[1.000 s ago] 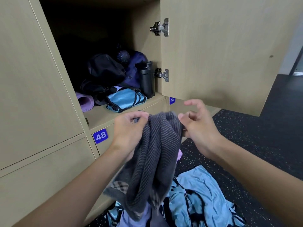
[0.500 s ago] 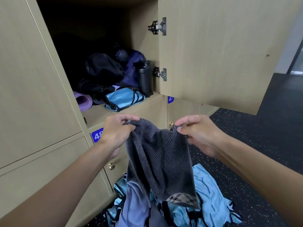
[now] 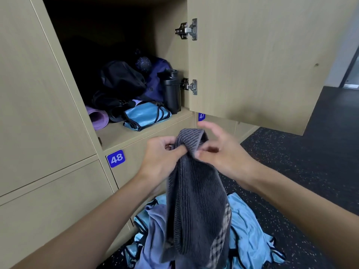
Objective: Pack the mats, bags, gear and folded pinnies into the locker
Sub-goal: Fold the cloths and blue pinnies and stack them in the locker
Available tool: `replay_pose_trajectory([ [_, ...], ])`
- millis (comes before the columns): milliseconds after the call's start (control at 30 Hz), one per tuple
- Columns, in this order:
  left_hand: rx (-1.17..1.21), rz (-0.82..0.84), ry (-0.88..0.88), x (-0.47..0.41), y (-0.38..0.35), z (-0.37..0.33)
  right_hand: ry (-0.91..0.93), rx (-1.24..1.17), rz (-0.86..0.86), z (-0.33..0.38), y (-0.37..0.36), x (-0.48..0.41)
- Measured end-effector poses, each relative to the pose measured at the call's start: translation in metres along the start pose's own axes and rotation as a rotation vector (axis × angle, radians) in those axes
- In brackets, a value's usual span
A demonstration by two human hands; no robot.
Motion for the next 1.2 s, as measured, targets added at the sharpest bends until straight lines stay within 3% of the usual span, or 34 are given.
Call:
replay_pose_trajectory([
  [133,0.011,-0.007,0.002,-0.001,0.004,0.001,-0.001,-0.184,-0.095,0.004,0.011,-0.002],
  [233,0.042,-0.056,0.001,-0.002,0.005,0.000,-0.026,-0.035,-0.088,0.000,0.010,-0.001],
  [300,0.044,-0.084,-0.013,-0.003,0.004,-0.002,-0.053,-0.078,-0.037,-0.005,0.002,0.000],
  [500,0.068,-0.050,-0.006,-0.003,0.006,-0.007,0.165,-0.163,0.038,0.004,-0.008,0.002],
  [800,0.255,0.009,0.016,-0.006,0.010,-0.014,0.168,-0.057,-0.255,0.000,0.007,-0.008],
  [967,0.461,0.109,0.020,0.000,0.005,-0.024,0.067,-0.141,0.038,-0.002,-0.022,0.000],
  [1067,0.439,0.131,0.019,0.004,0.000,-0.022,0.086,-0.095,-0.073,-0.007,-0.018,-0.005],
  [1200,0.211,0.083,0.051,0.009,0.003,-0.009,0.013,-0.159,-0.181,-0.013,-0.009,-0.010],
])
Point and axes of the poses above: each hand's wrist, its own x-axis away from the middle knuckle, its own y-axis out of the back of the hand, z = x × y, the point moved 6 cm from there along -x, towards the middle knuckle, and after that the axes turned 10 degrees about -y, right-handed, at the moved point
